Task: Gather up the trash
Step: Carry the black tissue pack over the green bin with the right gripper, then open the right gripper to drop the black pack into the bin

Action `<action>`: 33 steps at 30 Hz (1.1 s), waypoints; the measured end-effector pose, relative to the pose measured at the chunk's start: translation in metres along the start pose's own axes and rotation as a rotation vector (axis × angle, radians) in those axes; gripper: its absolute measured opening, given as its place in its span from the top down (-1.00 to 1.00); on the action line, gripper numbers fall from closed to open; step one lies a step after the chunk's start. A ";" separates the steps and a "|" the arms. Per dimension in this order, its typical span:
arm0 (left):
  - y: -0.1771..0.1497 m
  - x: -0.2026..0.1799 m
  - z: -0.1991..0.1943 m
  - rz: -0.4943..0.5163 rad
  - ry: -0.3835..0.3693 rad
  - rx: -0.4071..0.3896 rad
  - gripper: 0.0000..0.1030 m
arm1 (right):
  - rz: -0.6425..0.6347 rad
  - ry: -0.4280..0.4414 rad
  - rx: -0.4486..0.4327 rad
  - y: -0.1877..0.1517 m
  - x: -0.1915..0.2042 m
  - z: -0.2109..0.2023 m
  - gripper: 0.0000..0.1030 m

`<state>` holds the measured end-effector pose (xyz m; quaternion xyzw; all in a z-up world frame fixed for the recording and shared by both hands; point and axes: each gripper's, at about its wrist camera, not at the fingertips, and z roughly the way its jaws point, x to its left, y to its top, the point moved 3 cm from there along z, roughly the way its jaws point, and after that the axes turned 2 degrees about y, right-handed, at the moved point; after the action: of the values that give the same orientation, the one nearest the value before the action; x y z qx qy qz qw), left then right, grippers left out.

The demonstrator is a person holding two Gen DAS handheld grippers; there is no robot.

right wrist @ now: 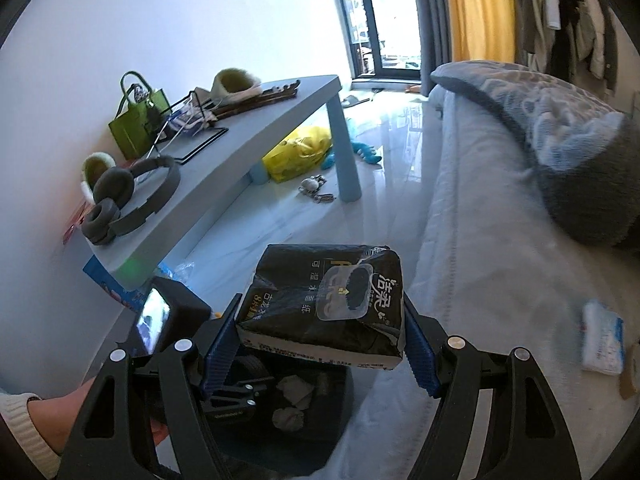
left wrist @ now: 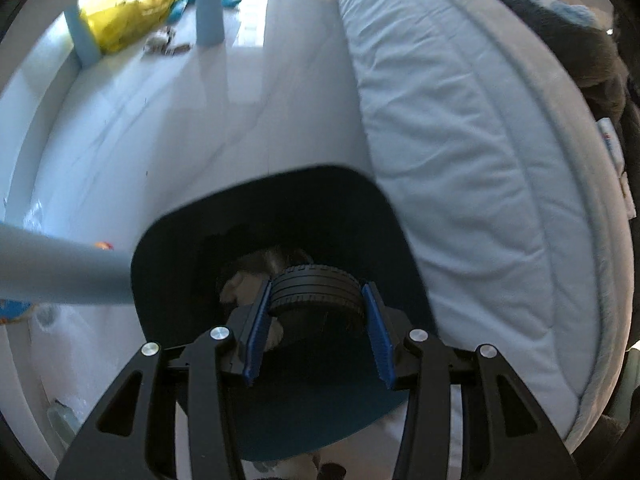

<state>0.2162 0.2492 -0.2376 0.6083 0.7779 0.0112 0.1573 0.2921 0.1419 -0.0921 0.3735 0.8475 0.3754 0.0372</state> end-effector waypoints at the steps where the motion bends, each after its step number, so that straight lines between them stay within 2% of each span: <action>1: -0.003 0.005 0.004 -0.006 -0.001 0.017 0.06 | -0.003 0.005 0.005 0.001 0.003 0.003 -0.43; 9: -0.027 0.035 0.026 -0.064 0.000 0.150 0.05 | -0.013 0.025 0.039 0.001 0.021 0.026 -0.43; 13: -0.031 0.044 0.020 -0.059 -0.009 0.158 -0.20 | -0.002 0.031 0.076 -0.004 0.024 0.042 -0.43; 16: -0.031 0.046 0.016 -0.050 -0.023 0.148 -0.25 | 0.011 0.038 0.104 -0.007 0.024 0.054 -0.43; 22: -0.028 0.047 -0.007 -0.031 -0.029 0.077 -0.24 | 0.001 0.023 0.158 -0.017 0.027 0.074 -0.43; 33: -0.011 0.064 -0.073 -0.054 -0.035 -0.149 -0.06 | 0.003 0.024 0.278 -0.039 0.033 0.118 -0.43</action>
<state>0.1739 0.3197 -0.1851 0.5740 0.7880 0.0542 0.2160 0.2849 0.2184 -0.1956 0.3718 0.8911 0.2590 -0.0256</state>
